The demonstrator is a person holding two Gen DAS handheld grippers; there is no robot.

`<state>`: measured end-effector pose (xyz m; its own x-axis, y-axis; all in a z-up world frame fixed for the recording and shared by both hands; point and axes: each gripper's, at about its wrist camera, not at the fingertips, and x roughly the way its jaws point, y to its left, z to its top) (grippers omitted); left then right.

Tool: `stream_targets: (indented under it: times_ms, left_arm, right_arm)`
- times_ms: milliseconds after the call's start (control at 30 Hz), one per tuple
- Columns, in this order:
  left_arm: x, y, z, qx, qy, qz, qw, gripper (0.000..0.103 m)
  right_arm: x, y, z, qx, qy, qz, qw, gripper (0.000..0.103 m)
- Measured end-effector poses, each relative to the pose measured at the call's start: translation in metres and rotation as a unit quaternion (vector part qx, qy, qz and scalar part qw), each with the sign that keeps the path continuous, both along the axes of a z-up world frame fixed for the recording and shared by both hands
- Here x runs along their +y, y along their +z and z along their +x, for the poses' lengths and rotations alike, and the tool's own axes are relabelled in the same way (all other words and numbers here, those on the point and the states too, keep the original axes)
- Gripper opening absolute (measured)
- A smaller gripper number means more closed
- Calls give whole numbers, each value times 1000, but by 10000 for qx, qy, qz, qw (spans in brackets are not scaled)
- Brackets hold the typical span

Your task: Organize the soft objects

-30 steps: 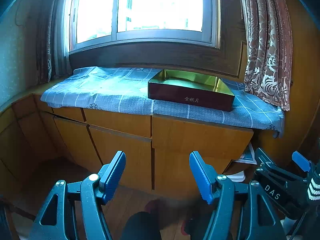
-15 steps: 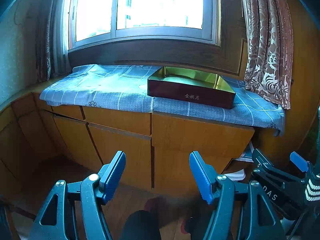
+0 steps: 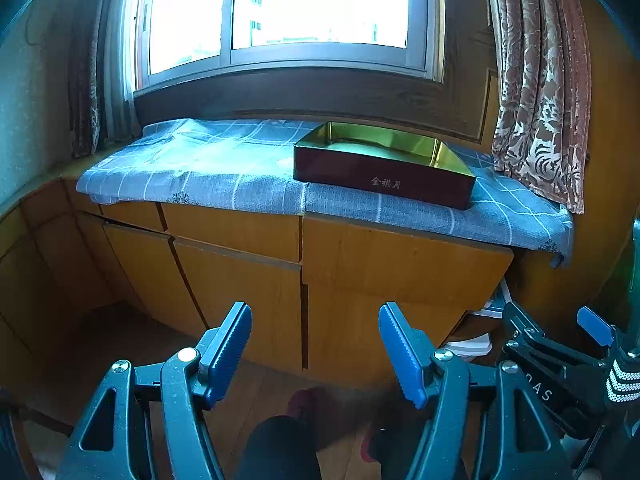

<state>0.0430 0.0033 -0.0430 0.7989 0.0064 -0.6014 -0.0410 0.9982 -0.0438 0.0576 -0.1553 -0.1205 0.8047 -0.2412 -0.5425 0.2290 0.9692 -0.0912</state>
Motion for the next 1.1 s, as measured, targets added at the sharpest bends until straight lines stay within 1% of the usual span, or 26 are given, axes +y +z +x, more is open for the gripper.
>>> stream_targets:
  times_ms: [33, 67, 100, 133, 167, 200, 267, 300, 367, 400, 467, 500, 567, 600, 633, 667, 700, 733, 800, 867, 900, 933, 967, 1033, 1067, 1100]
  left_arm:
    - [1, -2, 2, 22, -75, -52, 10000, 67]
    - [2, -4, 3, 35, -160, -129, 9998, 67]
    - [5, -6, 5, 45, -330, -290, 9990, 67]
    - [10, -9, 8, 63, -515, -464, 9976, 67]
    - [14, -12, 12, 97, -710, -642, 9954, 67]
    - [20, -15, 17, 138, -879, -787, 9929, 68]
    - [26, -21, 27, 218, -1085, -790, 9907, 68]
    - [29, -25, 34, 237, -1254, -756, 9889, 68]
    - [32, -31, 47, 278, -1526, -629, 9859, 68]
    - [34, -37, 59, 425, -1838, -615, 9801, 68]
    - [36, -42, 71, 520, -2161, -594, 9732, 68]
    - [37, -44, 78, 518, -2302, -479, 9706, 68]
    - [37, -45, 89, 511, -2550, -410, 9647, 68]
    - [39, -45, 96, 498, -2629, -447, 9625, 70]
    - [41, -44, 102, 540, -2777, -516, 9577, 74]
    - [42, -43, 108, 538, -2874, -539, 9548, 76]
    - [44, -40, 114, 422, -2916, -482, 9544, 81]
    - [44, -38, 118, 406, -3078, -470, 9494, 82]
    - [42, -35, 127, 427, -3266, -406, 9433, 83]
    - [37, -33, 137, 509, -3581, -316, 9318, 83]
    - [33, -33, 141, 520, -3682, -180, 9281, 83]
    - [29, -33, 144, 526, -3819, -90, 9226, 83]
    - [23, -32, 148, 571, -4079, -3, 9112, 83]
    - [19, -32, 153, 589, -4238, 140, 9037, 83]
    - [15, -32, 158, 684, -4389, 179, 8957, 83]
    - [11, -32, 163, 746, -4532, 235, 8880, 83]
  right_arm:
    - [-1, -1, 1, 0, 53, -5, 10000, 103]
    - [-3, -1, 3, -26, 198, -1, 9998, 103]
    - [-5, -1, 5, -70, 435, 15, 9990, 103]
    - [-7, -1, 8, -98, 733, 39, 9973, 103]
    - [-10, -1, 12, -88, 1185, 116, 9929, 103]
    - [-14, 0, 17, -35, 1658, 252, 9858, 103]
    - [-24, 2, 32, 169, 2670, 510, 9622, 103]
    - [-27, 2, 42, 391, 3104, 546, 9482, 103]
    - [-29, -2, 62, 840, 3690, 412, 9247, 103]
    - [-28, -4, 72, 1060, 3890, 269, 9147, 103]
    - [-28, -12, 96, 1576, 4213, 6, 8931, 103]
    - [-26, -15, 108, 1809, 4326, -99, 8832, 103]
    - [-24, -17, 126, 2027, 4529, -262, 8678, 103]
    - [-22, -15, 135, 2075, 4553, -298, 8653, 103]
    - [-21, -13, 142, 2140, 4643, -256, 8590, 103]
    - [-19, -8, 146, 2175, 4779, -234, 8508, 103]
    - [-16, -5, 151, 2133, 4819, -293, 8494, 103]
    - [-14, 0, 156, 2122, 4868, -342, 8467, 103]
    - [-10, 4, 166, 2232, 5011, -513, 8345, 103]
    - [-13, 4, 176, 2370, 5005, -663, 8300, 103]
    - [-13, 1, 182, 2480, 5020, -685, 8257, 103]
    - [-12, 0, 186, 2555, 5025, -745, 8226, 103]
    - [-11, -3, 192, 2620, 5018, -855, 8199, 103]
    - [-11, -8, 200, 2803, 5066, -898, 8104, 103]
    - [-10, -11, 204, 2893, 5108, -946, 8040, 103]
    - [-9, -13, 207, 2949, 5122, -996, 8005, 103]
